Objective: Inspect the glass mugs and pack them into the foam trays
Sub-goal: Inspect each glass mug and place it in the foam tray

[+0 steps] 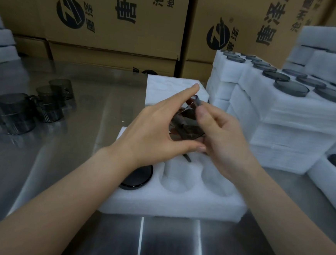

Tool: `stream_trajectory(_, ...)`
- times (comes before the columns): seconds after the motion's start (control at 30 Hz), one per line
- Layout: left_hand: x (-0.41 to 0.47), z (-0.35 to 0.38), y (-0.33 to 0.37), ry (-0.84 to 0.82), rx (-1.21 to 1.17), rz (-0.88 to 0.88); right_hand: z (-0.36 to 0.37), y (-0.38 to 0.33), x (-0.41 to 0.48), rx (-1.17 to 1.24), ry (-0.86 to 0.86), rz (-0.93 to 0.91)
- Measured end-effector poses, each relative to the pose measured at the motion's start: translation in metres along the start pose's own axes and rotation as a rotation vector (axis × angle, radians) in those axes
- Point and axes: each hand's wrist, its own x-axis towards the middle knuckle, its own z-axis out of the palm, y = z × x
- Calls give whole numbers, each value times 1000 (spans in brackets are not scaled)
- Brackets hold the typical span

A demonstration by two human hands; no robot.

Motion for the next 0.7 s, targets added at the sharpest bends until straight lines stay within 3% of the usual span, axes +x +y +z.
stream_trajectory(0.17,0,5,1,59,30,-8,7,-2,-4,-250,39,-202)
stream_trajectory(0.27,0,7,-1,38,12,21,5,-2,-4,-283,132,-136)
stream_trajectory(0.43,-3,8,-2,-1,32,135,1,-2,-1,-98,221,47)
stream_trajectory(0.53,-2,8,-1,-26,41,199,-7,-2,3,-6,133,125)
stream_trajectory(0.7,0,3,0,-79,5,195,-9,-4,9,409,-223,331)
